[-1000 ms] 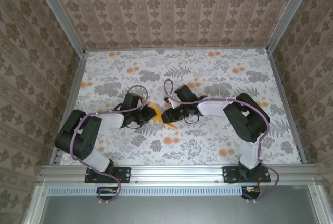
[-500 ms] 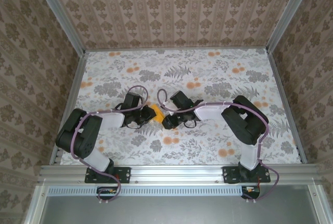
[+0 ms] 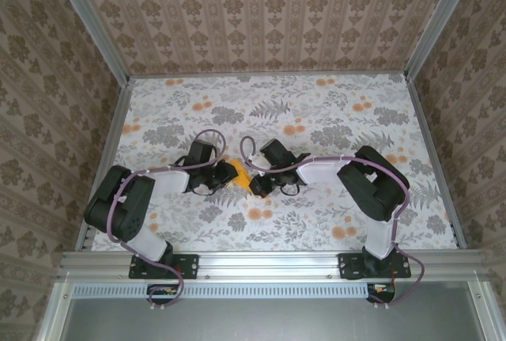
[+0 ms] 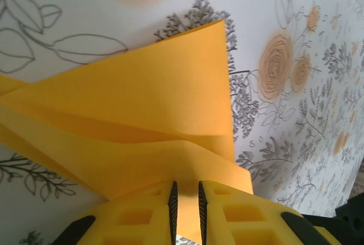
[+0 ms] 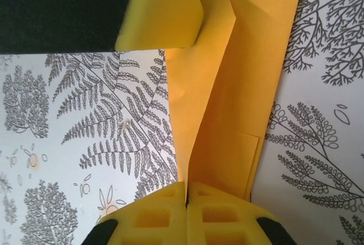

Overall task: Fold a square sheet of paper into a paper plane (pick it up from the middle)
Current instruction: Fold the wing for the fifth time at the center of the table.

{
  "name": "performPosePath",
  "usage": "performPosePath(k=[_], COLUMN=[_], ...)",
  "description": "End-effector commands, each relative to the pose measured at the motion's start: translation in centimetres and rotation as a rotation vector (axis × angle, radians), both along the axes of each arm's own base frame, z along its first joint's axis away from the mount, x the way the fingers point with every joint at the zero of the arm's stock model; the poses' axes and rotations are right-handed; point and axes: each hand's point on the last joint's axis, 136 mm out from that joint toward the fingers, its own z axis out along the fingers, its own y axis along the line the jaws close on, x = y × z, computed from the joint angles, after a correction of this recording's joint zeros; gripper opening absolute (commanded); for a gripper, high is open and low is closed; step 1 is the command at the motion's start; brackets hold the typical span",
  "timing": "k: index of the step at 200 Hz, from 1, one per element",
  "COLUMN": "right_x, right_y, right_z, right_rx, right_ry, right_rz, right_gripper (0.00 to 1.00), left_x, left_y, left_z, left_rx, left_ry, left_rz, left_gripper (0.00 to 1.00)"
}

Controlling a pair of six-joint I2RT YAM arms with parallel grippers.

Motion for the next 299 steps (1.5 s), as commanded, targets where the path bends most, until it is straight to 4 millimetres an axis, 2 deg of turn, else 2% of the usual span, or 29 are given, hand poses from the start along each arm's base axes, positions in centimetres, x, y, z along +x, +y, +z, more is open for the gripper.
performPosePath(k=[1,18,40,80,112,154,255,299], right_x=[-0.5,-0.5,-0.3,-0.4,-0.7,-0.6,-0.8,-0.9], right_y=[0.2,0.5,0.6,0.4,0.0,-0.6,-1.3,-1.1], right_z=[0.3,0.7,0.8,0.2,-1.2,-2.0,-2.8,-2.8], right_rx=[0.067,0.111,0.16,0.171,0.154,0.138,0.109,0.115], right_ry=[0.09,0.136,0.199,0.266,0.317,0.348,0.372,0.384], right_rz=[-0.023,-0.046,-0.076,-0.117,-0.147,-0.184,-0.222,-0.217], right_gripper=[0.03,0.02,0.01,0.01,0.01,0.02,0.01,0.02], left_x=[0.9,0.7,0.2,-1.0,-1.3,-1.5,-2.2,-2.3], left_y=[-0.8,-1.0,-1.1,-1.4,-2.1,-2.9,-2.5,-2.2], left_z=[3.2,4.3,4.8,3.4,2.5,1.6,2.1,1.3], left_rx=[-0.061,-0.096,-0.116,-0.113,-0.134,-0.15,-0.16,-0.125], left_ry=[-0.11,-0.152,-0.183,-0.165,-0.15,-0.134,-0.185,-0.175], left_rz=[-0.041,-0.054,-0.068,-0.08,-0.087,-0.103,-0.112,-0.115], left_gripper=[0.23,0.25,0.26,0.26,0.24,0.21,0.2,0.17])
